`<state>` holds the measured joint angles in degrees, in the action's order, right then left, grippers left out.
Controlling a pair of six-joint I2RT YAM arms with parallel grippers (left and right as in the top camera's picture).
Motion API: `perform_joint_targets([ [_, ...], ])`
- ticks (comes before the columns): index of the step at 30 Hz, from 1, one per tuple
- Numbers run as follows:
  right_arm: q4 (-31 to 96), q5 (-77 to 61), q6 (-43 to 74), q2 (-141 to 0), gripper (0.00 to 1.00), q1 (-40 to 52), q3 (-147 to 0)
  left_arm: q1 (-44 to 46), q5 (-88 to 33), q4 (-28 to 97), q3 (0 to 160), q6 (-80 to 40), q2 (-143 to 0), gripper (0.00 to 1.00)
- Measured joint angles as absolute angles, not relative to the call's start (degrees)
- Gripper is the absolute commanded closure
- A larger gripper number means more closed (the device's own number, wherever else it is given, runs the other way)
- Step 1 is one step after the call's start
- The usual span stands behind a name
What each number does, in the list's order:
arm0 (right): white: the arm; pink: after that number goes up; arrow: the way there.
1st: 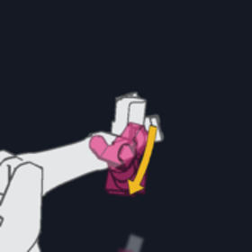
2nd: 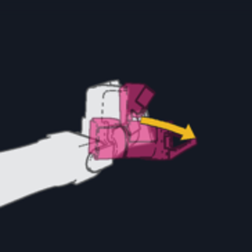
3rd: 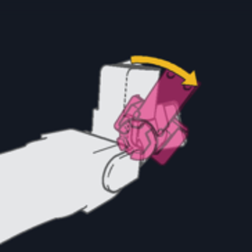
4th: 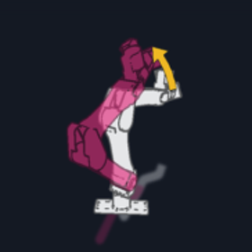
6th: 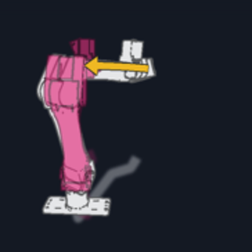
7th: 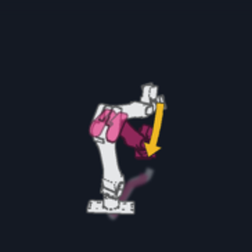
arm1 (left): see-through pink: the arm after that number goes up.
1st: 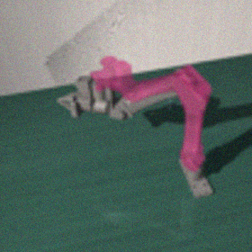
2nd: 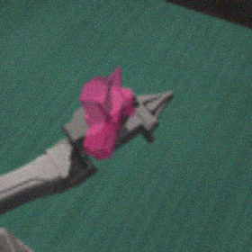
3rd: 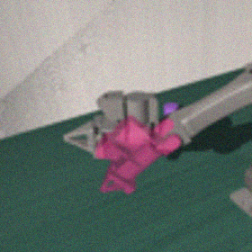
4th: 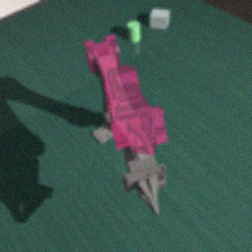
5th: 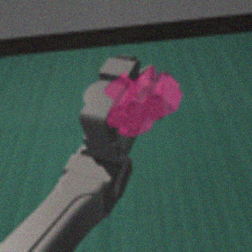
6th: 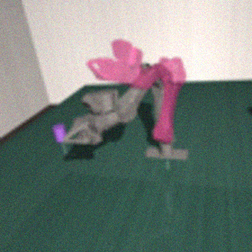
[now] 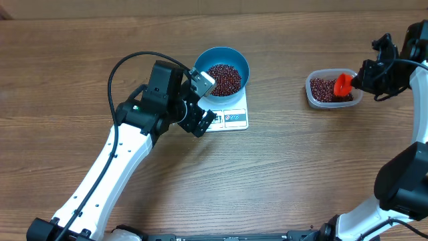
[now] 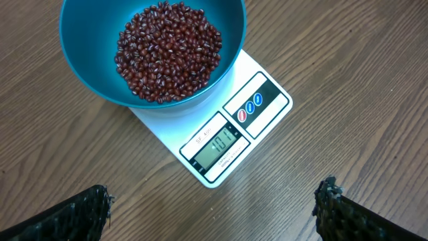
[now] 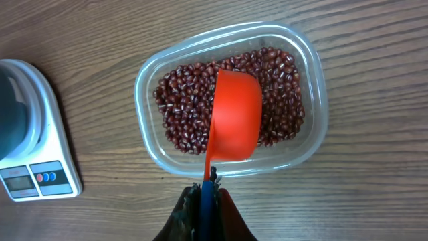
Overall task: Scoop item into bowl and weigh 150g on scale
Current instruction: 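Move the empty scoop back to the bean tub, then dip the scoop into the red beans and lift it filled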
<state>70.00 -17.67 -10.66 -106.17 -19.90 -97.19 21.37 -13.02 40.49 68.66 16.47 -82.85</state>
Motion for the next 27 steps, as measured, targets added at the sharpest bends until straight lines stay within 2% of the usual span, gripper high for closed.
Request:
perform_joint_targets([
  [8, 69.4, -18.1, -10.8, -108.4, 0.96, -19.9, -97.1, 21.4, -13.0, 40.5, 68.7, 16.5, -82.8, 0.00],
  [27, 69.3, -32.1, -12.1, -115.2, 0.96, -19.9, -96.6, 21.4, -13.0, 40.5, 68.7, 16.5, -82.8, 0.00],
])
